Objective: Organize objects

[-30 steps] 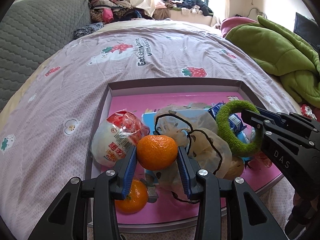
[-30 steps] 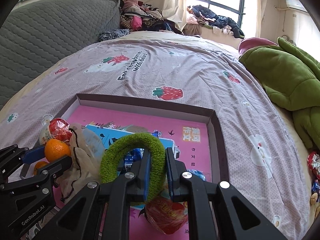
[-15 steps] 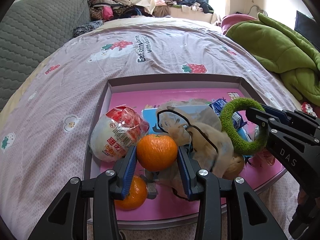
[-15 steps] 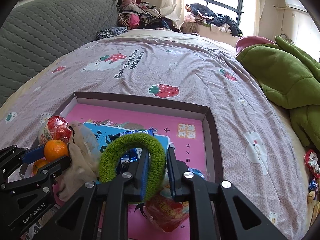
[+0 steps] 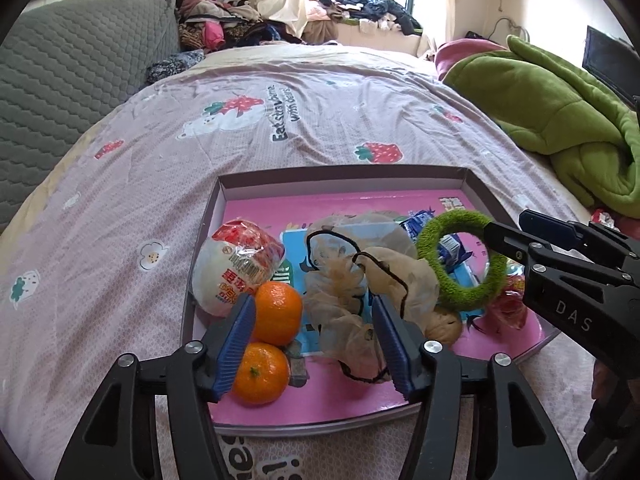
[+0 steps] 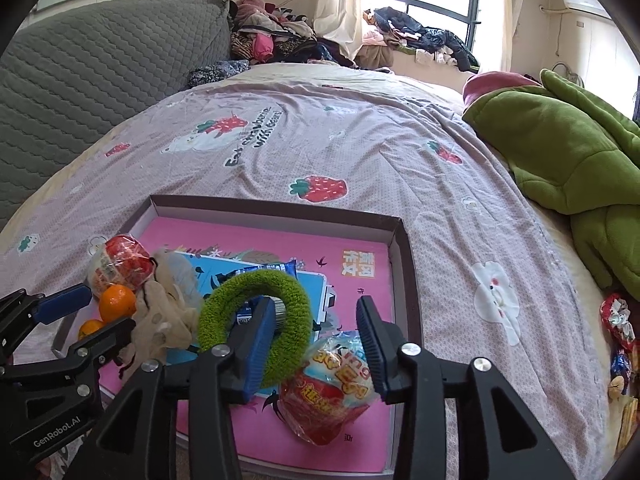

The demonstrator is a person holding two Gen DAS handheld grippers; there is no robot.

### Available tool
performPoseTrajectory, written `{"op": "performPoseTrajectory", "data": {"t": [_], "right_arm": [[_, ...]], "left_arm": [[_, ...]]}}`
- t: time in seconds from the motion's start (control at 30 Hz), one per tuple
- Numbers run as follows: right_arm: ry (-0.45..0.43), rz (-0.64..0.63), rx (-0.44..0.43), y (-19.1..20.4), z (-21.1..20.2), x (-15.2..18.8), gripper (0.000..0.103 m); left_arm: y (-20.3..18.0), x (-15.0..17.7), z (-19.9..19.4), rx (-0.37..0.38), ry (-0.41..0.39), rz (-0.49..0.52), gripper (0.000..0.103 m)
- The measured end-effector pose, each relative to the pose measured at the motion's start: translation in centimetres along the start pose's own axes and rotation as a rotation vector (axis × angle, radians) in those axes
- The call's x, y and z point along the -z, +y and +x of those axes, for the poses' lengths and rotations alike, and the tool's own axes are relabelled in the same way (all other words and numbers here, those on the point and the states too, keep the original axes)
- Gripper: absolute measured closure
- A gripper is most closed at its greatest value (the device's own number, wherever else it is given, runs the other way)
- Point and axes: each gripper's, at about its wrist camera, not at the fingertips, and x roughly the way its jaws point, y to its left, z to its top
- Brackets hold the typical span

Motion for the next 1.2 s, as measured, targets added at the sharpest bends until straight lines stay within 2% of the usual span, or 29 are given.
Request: {"op": "performPoseTrajectory", "data": {"t": [0.17,0.23,0.43,0.53,0.83,1.2], "right_arm": [[-0.021,-0.001,0.002,-0.1,-1.5,-0.2,0.060],[-0.032,0.001,0.002,-0.1,-2.2,-0.2,0.060],[-0.066,0.002,0.001,-0.2,-4.5,-0.6,0.058],[-0.089,0.008,-0.009,-0.2,-5.9,-0.8,0.052],[-0.151,0.016,-0.030,-0.2,-10.0,-0.9,0.048],[-0.205,0.032,-0.050,0.1,-14.6,0.2,0.046]], "left_arm": [[0.4,-0.2,-1.2,0.001,-0.009,-0.013,0.038],[0.5,-0.4,-2.0,-0.006,-0.025,-0.014,0.033],[0.9,-1.2,-4.8,-0.032,-0.075,-0.037,0.029],[1.0,-1.5,-6.4,-0.045,-0.096,-0.039,0.028],[0.9,-1.9,-10.8,-0.091,-0.158,-0.048,0.027],[0.7,-0.9,-14.7,-0.079,-0.195,-0.052,0.027]]}}
